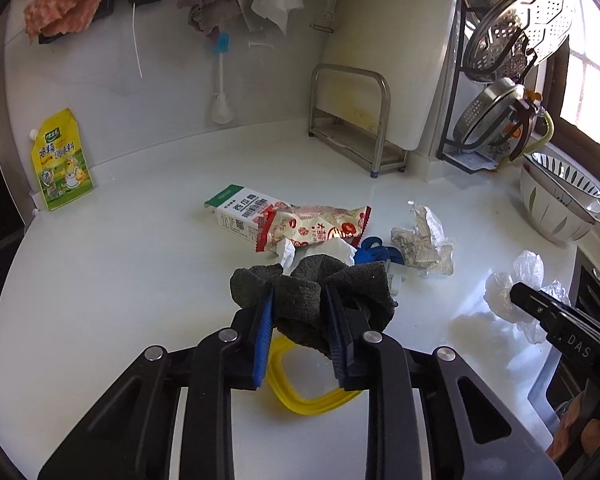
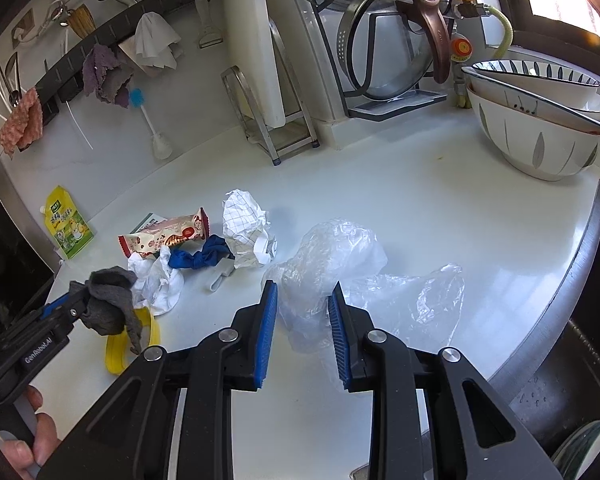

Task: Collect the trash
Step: 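Carry the grey cloth and plastic bag over the bin and release both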

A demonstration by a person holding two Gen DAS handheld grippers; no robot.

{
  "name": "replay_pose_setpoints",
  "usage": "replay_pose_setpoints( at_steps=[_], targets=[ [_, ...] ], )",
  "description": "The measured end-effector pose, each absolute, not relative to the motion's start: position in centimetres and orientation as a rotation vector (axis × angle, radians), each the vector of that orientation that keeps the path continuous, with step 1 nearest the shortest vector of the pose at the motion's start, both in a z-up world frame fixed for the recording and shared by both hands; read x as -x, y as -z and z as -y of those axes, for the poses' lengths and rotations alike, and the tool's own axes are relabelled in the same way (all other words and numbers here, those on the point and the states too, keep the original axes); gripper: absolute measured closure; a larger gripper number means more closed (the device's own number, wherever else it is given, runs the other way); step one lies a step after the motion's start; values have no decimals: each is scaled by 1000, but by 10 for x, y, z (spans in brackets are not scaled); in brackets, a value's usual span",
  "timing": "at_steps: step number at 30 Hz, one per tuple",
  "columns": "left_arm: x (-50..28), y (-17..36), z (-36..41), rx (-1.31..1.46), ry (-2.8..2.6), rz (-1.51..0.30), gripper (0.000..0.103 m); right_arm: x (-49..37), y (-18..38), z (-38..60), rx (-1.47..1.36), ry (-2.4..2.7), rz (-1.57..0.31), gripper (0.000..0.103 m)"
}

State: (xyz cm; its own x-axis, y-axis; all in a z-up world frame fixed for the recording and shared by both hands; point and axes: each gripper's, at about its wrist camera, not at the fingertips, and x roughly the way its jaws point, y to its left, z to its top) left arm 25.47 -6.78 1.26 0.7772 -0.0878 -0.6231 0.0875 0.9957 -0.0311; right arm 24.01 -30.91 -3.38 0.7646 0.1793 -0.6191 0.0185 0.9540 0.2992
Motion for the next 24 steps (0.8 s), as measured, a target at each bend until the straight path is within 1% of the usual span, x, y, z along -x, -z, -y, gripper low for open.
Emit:
replay_pose_setpoints(
  at_steps=[5, 9, 15, 24],
  targets=[
    [-231, -40, 59, 8, 111, -608, 79, -230, 29, 309, -287, -85, -670, 78],
    [-200, -52, 57, -30, 121, -564, 79, -210, 24, 307, -282, -84, -651, 78],
    [-150, -45, 42, -56, 136, -577, 79, -154, 19, 308, -291, -85, -603, 78],
    [-72, -35, 22, -93, 146, -561, 79, -49, 24, 291, -307, -81, -597, 78]
  ],
)
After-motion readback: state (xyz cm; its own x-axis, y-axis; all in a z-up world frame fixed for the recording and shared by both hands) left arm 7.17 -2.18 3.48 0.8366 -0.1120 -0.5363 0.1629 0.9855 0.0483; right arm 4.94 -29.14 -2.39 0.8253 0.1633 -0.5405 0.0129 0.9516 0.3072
